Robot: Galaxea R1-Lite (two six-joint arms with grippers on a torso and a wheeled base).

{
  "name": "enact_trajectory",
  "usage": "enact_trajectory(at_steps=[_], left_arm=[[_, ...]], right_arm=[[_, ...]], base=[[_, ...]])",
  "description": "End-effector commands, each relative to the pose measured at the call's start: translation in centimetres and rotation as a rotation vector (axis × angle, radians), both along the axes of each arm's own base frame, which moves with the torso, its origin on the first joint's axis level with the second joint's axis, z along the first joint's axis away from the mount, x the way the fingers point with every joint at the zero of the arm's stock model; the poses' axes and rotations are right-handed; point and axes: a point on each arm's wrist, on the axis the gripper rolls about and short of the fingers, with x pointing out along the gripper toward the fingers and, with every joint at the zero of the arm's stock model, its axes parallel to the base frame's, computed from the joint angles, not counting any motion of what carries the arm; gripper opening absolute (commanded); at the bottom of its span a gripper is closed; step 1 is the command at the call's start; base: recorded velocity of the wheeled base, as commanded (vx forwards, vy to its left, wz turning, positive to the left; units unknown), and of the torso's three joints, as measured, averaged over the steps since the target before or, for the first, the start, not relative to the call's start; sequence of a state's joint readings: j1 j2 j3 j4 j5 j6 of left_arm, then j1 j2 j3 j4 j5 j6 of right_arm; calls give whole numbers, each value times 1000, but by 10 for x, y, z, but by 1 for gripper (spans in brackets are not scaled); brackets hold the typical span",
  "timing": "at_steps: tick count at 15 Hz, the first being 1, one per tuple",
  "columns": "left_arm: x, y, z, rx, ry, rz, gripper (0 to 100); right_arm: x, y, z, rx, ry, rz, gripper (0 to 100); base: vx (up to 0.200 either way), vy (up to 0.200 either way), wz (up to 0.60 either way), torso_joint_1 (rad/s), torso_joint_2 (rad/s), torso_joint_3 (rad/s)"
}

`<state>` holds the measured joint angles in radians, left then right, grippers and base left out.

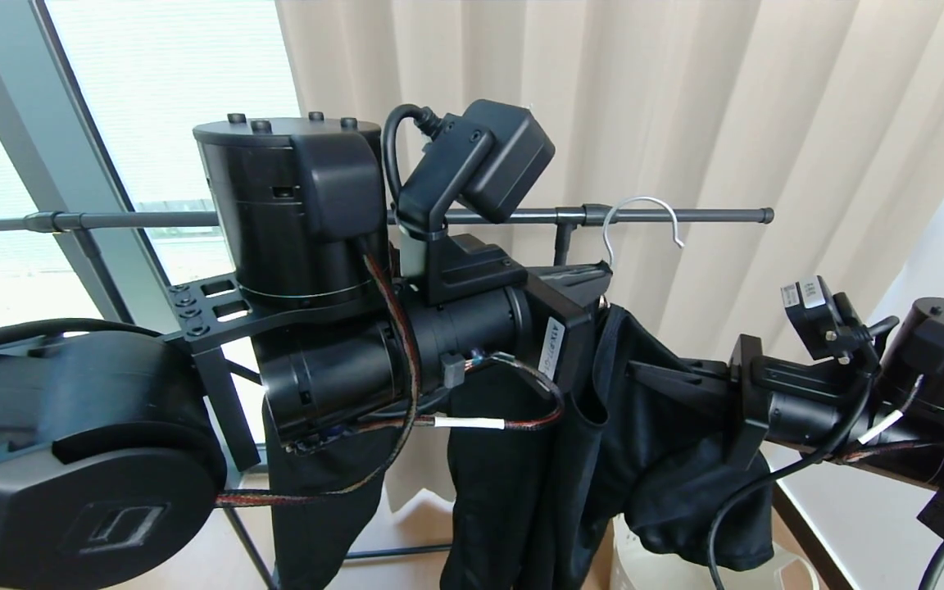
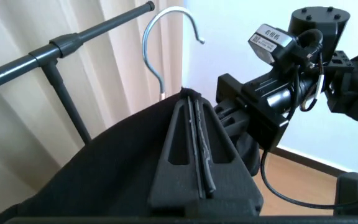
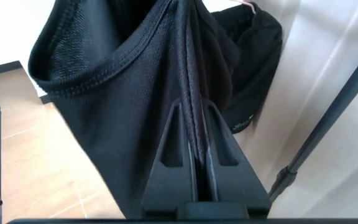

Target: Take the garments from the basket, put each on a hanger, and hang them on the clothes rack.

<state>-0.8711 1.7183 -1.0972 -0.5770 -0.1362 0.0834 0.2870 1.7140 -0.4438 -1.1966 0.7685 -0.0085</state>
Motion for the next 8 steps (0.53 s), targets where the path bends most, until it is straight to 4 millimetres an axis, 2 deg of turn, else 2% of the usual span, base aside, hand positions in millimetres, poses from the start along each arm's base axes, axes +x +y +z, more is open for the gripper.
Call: enact_trajectory(at_steps=[1, 3, 4, 8], left_arm=[[1, 1, -2, 6, 2, 4, 0], [3, 4, -8, 22, 14, 15, 0], [4, 5, -9, 26, 17, 19, 100], [7, 20, -7, 51, -21, 53, 100]], right_arm=[[0, 0, -1, 1, 5, 0, 0], [0, 0, 0, 4, 2, -2, 0], [1, 0, 1, 4, -1, -2, 0], [1, -3, 2, 7, -10, -11, 0]], base=[[0, 0, 0, 0, 0, 0], [0, 0, 0, 0, 0, 0], [0, 0, 0, 0, 0, 0], [0, 0, 0, 0, 0, 0]])
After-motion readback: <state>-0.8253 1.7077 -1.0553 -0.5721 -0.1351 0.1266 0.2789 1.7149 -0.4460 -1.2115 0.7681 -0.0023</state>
